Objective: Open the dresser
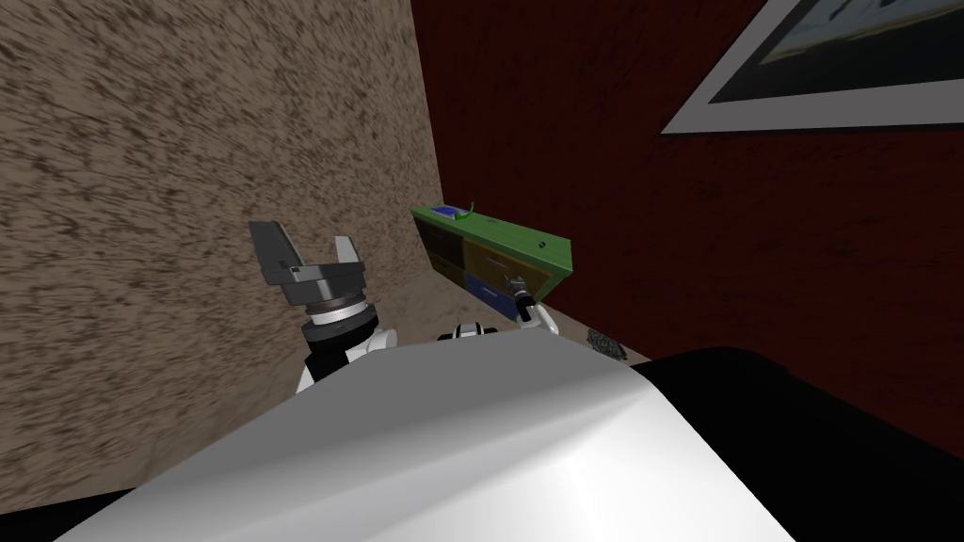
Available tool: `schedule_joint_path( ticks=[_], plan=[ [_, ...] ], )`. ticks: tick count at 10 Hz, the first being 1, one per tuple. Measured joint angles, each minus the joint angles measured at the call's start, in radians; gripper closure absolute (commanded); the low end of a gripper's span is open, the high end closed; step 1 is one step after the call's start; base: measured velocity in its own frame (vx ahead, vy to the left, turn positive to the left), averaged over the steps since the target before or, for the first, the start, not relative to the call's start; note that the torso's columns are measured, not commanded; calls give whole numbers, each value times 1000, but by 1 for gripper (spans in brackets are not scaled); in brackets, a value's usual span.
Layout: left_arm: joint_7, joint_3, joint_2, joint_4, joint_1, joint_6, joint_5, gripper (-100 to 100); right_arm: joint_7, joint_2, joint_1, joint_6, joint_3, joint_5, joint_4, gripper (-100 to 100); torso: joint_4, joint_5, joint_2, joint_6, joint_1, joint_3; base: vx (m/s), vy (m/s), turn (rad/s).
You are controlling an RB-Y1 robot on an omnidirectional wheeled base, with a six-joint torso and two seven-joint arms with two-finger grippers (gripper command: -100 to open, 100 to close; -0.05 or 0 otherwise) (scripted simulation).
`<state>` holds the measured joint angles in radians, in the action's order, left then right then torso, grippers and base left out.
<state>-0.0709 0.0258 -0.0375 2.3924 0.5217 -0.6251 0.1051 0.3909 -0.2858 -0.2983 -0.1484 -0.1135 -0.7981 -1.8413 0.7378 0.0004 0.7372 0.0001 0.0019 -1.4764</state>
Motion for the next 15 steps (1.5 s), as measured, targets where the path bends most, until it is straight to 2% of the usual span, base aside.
schedule_joint_path(
  ticks=[3, 5, 7, 8, 9, 11, 13, 15],
  plan=[
    [0, 0, 0, 0, 0, 0, 0, 0, 23, -5, 20, -42, -1, -70, 54, -100, 1, -1, 2, 0, -5, 1, 65, 94, -30],
    [0, 0, 0, 0, 0, 0, 0, 0, 44, -36, 52, -106, -20, -116, 98, -100, 0, 0, 0, 0, 0, 0, 83, 117, -48],
    [0, 0, 0, 0, 0, 0, 0, 0, 56, -41, 67, -136, -15, -169, 144, -100, 0, 0, 1, 0, -2, 0, 74, 123, -45],
    [0, 0, 0, 0, 0, 0, 0, 0, 69, -66, 76, -168, -24, -186, 162, -100, 0, 0, 1, 0, -1, 0, 62, 114, -27],
    [0, 0, 0, 0, 0, 0, 0, 0, 74, -64, 80, -183, -22, -214, 179, -100, 0, 0, 2, 0, -2, 1, 69, 111, -39],
    [0, 0, 0, 0, 0, 0, 0, 0, 87, -76, 111, -219, -25, -280, 241, -100, 0, -1, 0, 0, -2, 0, 75, 103, -36],
    [0, 0, 0, 0, 0, 0, 0, 0, 108, -104, 115, -262, -33, -298, 255, -100, 0, -1, 1, 0, -3, 0, 71, 112, -46],
    [0, 0, 0, 0, 0, 0, 0, 0, 123, -117, 129, -303, -39, -345, 289, -100, 1, 0, 2, 0, -2, 1, 52, 99, -20]
  ],
)
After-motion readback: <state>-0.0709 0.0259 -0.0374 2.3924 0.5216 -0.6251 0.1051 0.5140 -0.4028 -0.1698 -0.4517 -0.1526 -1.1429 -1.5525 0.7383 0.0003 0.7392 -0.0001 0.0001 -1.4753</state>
